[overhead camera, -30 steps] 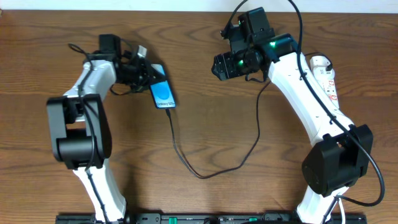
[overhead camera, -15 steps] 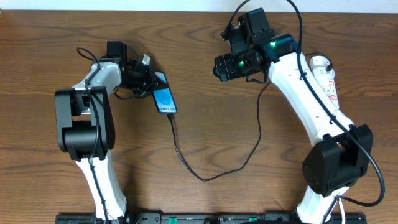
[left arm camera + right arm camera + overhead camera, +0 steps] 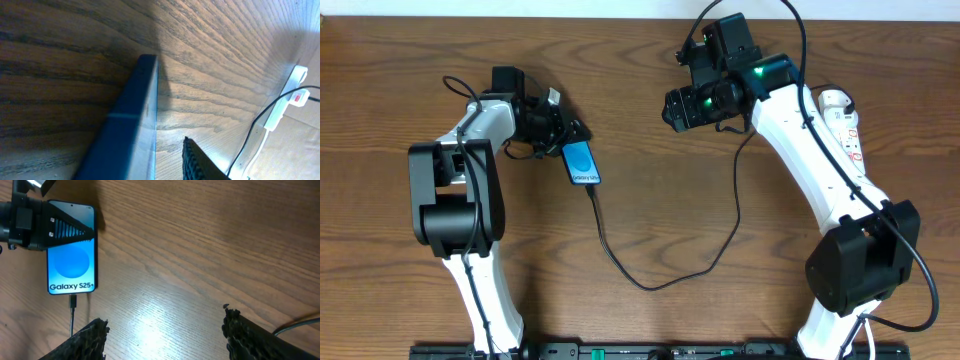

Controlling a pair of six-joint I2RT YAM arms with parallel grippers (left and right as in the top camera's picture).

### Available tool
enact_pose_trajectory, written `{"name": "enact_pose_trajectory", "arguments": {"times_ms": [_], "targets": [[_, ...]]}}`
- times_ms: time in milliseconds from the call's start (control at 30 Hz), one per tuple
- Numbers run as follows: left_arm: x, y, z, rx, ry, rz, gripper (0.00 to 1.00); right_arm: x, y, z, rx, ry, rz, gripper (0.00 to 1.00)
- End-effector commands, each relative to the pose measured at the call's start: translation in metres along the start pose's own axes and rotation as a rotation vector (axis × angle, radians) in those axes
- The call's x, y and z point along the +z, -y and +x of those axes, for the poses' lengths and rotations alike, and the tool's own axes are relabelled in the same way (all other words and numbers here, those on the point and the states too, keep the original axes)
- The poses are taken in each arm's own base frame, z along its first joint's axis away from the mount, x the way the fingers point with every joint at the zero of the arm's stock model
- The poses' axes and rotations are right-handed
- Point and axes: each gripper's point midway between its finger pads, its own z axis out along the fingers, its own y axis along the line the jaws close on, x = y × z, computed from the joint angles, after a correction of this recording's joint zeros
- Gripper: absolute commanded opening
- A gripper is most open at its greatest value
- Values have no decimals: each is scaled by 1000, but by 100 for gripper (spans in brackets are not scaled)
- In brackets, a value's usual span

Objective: Plug charger to phone and switch on socket
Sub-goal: 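Lower the phone flat onto the table with the left gripper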

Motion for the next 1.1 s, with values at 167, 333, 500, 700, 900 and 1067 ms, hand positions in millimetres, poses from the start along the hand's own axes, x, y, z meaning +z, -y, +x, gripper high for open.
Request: {"name": "enact_pose_trajectory", "arguments": {"times_ms": [167,333,500,700,900,1067], "targets": [[-7,-28,-4,-32,37,-172,45,-6,-5,-5,-26,20,1,75],[-7,-29,-3,-36,32,-174,59,-6,-6,-5,-28,19,0,75],[-10,-43,2,-58,28,-252,67,-6,-7,-5,-29,18,0,76],[-10,-45,2,-61,27,-268,73,-6,-6,-5,-28,18,0,76],[-12,-50,3,-61,29,-293,83,-6,-7,-6,-31,26,-1,77],[-15,-58,5,-71,28,-344,87,-6,-7,-7,-32,30,-2,77]]}}
